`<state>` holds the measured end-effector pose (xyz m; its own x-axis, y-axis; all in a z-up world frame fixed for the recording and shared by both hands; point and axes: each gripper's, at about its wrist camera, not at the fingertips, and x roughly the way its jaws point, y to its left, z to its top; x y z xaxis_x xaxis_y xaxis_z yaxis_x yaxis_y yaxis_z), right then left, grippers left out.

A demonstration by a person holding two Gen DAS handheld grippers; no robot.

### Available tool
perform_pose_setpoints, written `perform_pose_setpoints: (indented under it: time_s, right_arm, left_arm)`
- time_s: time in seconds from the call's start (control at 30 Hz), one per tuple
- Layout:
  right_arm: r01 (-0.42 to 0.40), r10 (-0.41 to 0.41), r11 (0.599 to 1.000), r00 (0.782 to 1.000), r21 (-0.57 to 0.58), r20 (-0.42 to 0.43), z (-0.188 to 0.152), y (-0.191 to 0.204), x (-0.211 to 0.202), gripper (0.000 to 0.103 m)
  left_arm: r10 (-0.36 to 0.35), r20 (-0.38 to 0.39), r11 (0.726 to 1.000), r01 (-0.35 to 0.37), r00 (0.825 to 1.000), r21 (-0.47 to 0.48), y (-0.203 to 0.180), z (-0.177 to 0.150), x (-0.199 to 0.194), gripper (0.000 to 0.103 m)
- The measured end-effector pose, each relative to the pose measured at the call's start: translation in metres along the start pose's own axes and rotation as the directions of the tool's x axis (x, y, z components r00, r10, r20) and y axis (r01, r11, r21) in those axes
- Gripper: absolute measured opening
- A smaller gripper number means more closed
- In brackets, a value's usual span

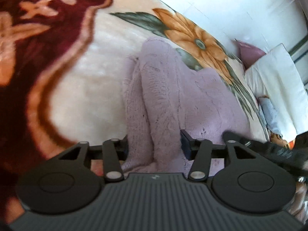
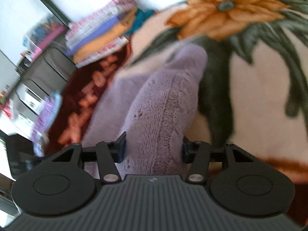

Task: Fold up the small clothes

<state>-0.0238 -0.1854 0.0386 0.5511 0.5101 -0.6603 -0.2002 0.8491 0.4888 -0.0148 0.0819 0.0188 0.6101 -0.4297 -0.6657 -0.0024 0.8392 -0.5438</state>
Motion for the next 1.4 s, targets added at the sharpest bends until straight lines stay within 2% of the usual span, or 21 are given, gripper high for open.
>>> perform_pose_setpoints:
  time_s: [0.07, 0.2, 0.3, 0.4, 0.53, 0.63, 0.7, 0.8, 0.87, 0.93, 1.13, 1.23, 1.4]
  right_arm:
    - [0.018, -0.017, 1.000, 1.000, -0.016, 0.017, -0.010, -0.006, 0.004, 0.064]
    - [0.023, -0.022, 0.999, 0.998, -0.024, 0.050, -0.020, -0.006, -0.010, 0.068]
    - [0.047, -0.043, 0.998, 0.995, -0.044, 0.087, -0.027, 0.000, -0.028, 0.068]
    - [0.086, -0.073, 0.993, 0.987, -0.084, 0.141, -0.037, 0.006, -0.045, 0.068]
    - [0.144, -0.123, 0.977, 0.983, -0.157, 0.134, -0.049, 0.008, -0.037, 0.068]
    - [0.141, -0.125, 0.981, 0.984, -0.131, 0.129, -0.052, 0.003, -0.027, 0.070]
    - [0.130, -0.116, 0.987, 0.984, -0.098, 0.132, -0.053, 0.002, -0.029, 0.071]
    - [0.148, -0.128, 0.982, 0.979, -0.118, 0.159, -0.057, 0.009, -0.039, 0.073]
    - [0.167, -0.141, 0.976, 0.974, -0.141, 0.178, -0.061, 0.015, -0.047, 0.076]
    - [0.180, -0.148, 0.971, 0.969, -0.159, 0.196, -0.067, 0.021, -0.057, 0.083]
    - [0.183, -0.146, 0.966, 0.970, -0.184, 0.197, -0.091, 0.035, -0.078, 0.099]
    - [0.196, -0.157, 0.960, 0.969, -0.202, 0.191, -0.104, 0.039, -0.079, 0.102]
    - [0.248, -0.215, 0.943, 0.963, -0.222, 0.162, -0.122, 0.038, -0.062, 0.103]
  left_arm:
    - [0.003, 0.013, 1.000, -0.003, 1.000, -0.001, 0.001, -0.002, -0.007, 0.054]
    - [0.058, 0.045, 0.995, -0.061, 0.997, 0.078, -0.011, -0.004, -0.022, 0.053]
    - [0.101, 0.075, 0.983, -0.111, 0.992, 0.145, -0.021, -0.011, -0.030, 0.052]
    - [0.149, 0.101, 0.965, -0.167, 0.984, 0.201, -0.025, -0.016, -0.025, 0.055]
    - [0.147, 0.103, 0.967, -0.165, 0.984, 0.193, -0.022, -0.021, -0.018, 0.058]
    - [0.167, 0.116, 0.963, -0.187, 0.979, 0.192, -0.021, -0.022, -0.019, 0.064]
    - [0.165, 0.119, 0.965, -0.185, 0.979, 0.184, -0.022, -0.023, -0.024, 0.064]
    - [0.168, 0.129, 0.963, -0.191, 0.977, 0.192, -0.028, -0.029, -0.036, 0.062]
    - [0.178, 0.139, 0.958, -0.204, 0.974, 0.203, -0.033, -0.035, -0.045, 0.064]
    - [0.187, 0.152, 0.952, -0.217, 0.971, 0.214, -0.039, -0.042, -0.053, 0.075]
    - [0.217, 0.153, 0.938, -0.250, 0.964, 0.241, -0.055, -0.067, -0.061, 0.077]
    - [0.240, 0.134, 0.934, -0.266, 0.961, 0.237, -0.058, -0.078, -0.055, 0.082]
    - [0.295, 0.122, 0.916, -0.317, 0.948, 0.247, -0.057, -0.093, -0.038, 0.082]
